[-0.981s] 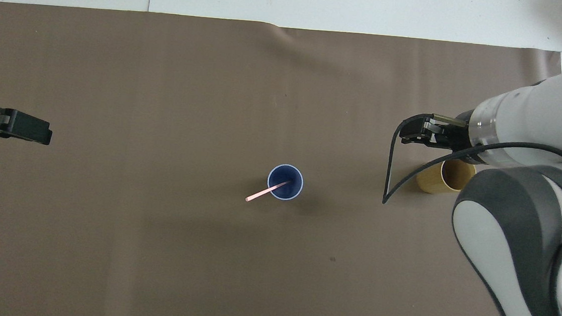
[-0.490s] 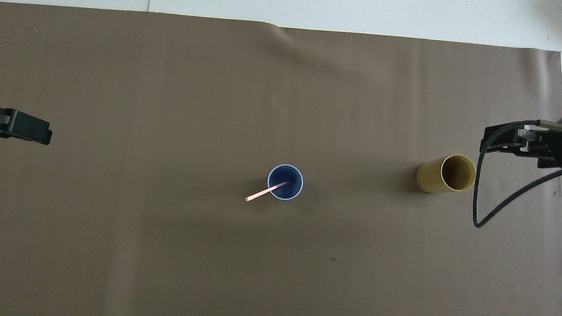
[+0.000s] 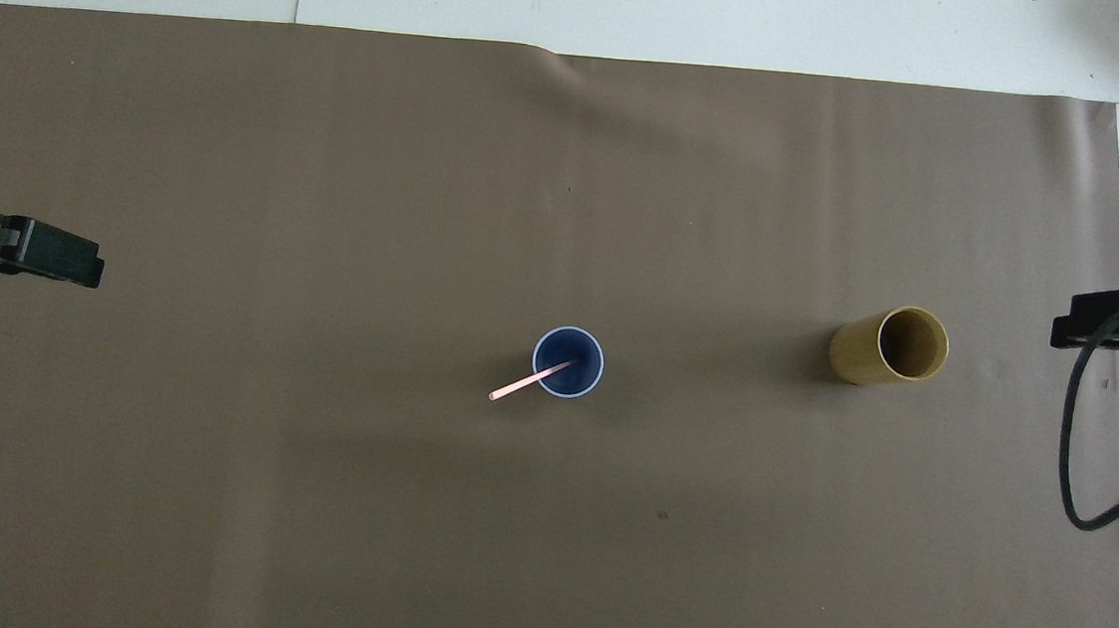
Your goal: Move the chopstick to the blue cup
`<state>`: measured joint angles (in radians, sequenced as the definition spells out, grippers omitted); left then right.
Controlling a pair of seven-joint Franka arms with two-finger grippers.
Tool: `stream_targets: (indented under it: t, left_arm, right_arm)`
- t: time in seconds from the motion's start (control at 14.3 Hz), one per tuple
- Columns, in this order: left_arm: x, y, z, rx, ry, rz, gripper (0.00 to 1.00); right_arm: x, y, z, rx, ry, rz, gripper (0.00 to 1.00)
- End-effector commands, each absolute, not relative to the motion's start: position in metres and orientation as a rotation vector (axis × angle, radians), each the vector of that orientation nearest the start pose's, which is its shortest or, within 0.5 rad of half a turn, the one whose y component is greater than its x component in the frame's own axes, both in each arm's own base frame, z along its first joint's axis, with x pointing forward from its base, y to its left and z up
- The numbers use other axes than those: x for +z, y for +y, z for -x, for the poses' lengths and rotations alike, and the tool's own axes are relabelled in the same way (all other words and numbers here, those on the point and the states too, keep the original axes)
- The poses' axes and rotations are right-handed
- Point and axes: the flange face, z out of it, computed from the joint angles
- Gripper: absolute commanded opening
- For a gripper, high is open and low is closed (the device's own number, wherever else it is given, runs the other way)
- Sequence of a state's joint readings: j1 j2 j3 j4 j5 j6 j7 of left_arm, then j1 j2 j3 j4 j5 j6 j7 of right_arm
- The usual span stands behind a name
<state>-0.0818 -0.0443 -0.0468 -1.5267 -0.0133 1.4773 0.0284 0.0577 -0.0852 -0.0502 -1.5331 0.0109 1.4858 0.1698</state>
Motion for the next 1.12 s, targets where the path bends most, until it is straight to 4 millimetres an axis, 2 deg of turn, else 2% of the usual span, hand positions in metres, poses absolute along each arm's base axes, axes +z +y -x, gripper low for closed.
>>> stream_targets:
  t: [0.0,0.21,1.05]
  left_arm:
    - [0.662,-0.0672,-0.5202,-0.017,0.245,3.13,1.0]
    - [0.662,-0.068,-0.5201,-0.017,0.248,3.13,1.0]
    - [0.661,-0.0679,-0.5198,-0.01,0.248,3.13,1.0]
  right_arm:
    - [0.6685,0.0008,-0.5142,-0.046,0.184,3.139,1.0]
    - [0.6686,-0.0034,-0.5175,-0.049,0.124,3.175,1.0]
    - [0.6653,-0.002,-0.5117,-0.028,0.157,3.152,1.0]
